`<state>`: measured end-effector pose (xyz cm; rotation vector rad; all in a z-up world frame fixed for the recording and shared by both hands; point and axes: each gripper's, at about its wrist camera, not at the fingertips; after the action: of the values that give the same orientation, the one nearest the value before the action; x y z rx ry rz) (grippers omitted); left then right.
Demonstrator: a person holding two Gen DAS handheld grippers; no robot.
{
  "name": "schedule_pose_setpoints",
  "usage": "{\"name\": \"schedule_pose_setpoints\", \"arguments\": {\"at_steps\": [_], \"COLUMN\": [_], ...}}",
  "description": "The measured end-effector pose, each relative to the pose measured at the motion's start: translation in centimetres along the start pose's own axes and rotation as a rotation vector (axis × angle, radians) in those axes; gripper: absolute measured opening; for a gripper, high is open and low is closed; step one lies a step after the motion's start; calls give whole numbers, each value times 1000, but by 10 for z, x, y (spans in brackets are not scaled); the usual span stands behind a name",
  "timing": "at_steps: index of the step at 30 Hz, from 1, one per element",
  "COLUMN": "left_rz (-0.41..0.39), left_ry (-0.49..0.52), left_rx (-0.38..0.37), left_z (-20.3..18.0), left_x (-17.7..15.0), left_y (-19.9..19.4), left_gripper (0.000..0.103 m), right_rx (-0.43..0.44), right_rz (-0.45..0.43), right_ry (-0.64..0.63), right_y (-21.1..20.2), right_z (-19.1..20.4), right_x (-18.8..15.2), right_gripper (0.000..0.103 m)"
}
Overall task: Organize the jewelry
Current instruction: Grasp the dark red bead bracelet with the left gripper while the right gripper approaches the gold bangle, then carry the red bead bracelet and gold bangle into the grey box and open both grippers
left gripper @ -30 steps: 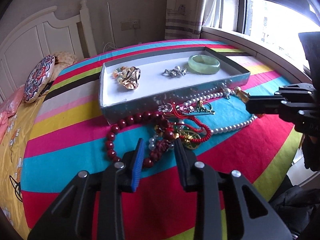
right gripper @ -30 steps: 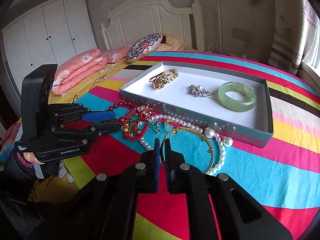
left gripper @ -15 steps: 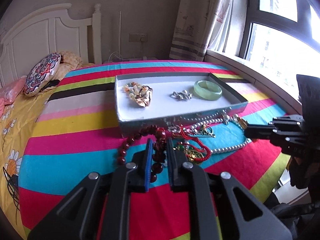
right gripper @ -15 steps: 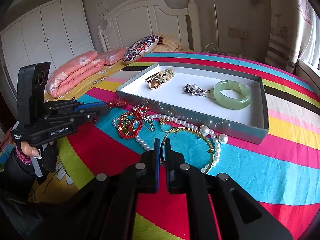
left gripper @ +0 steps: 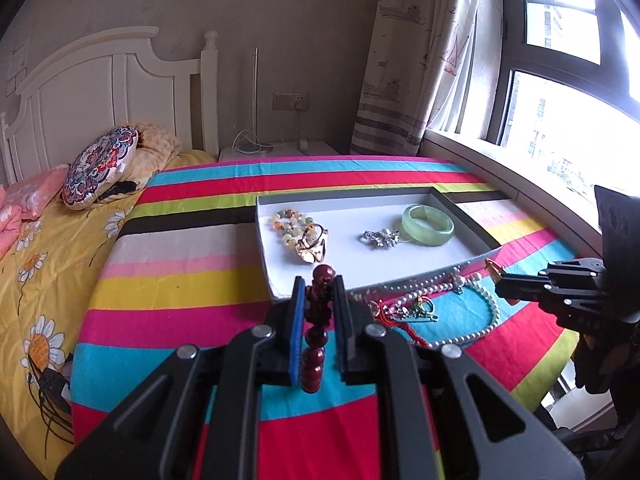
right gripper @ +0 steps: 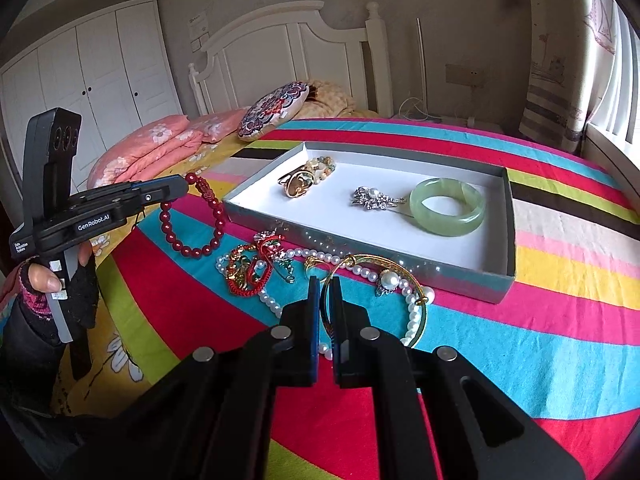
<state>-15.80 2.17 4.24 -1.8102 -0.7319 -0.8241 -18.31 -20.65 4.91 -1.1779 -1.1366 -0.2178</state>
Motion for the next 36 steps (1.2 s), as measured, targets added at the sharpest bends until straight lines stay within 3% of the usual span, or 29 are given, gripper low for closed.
{"name": "schedule_pose_setpoints", "arguments": {"at_steps": [10, 16, 25, 31, 36], "left_rz": [-39, 5, 55, 30, 92], "left_ry": [46, 41, 69, 109, 143], "left_rx": [-35, -38, 5, 72, 73], "left_z": [-29, -38, -46, -54, -63], "left_x": [38, 56, 62, 58, 39], "left_y": [14, 49, 92, 103, 121], "left_gripper": [13, 13, 13, 13, 15], "right_rx": [-33, -35, -25, -8, -25], "right_rz": [13, 77, 227, 297, 336], "right_ry": [-40, -48, -66, -25, 54], "right_y": [22, 60, 132, 171, 189], "right_z": [-9, -29, -53, -68, -80], "right_x": [30, 64, 110, 119, 121], "right_gripper": [6, 6, 6, 6, 8]}}
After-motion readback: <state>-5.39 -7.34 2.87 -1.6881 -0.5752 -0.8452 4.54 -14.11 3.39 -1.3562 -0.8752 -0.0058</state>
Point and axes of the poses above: each gripper's, at about its wrist camera, not at the fingertips, and y roughly the way its jaws point, z to its left, x to its top, and after that the axes turned 15 degrees about -y, right-handed
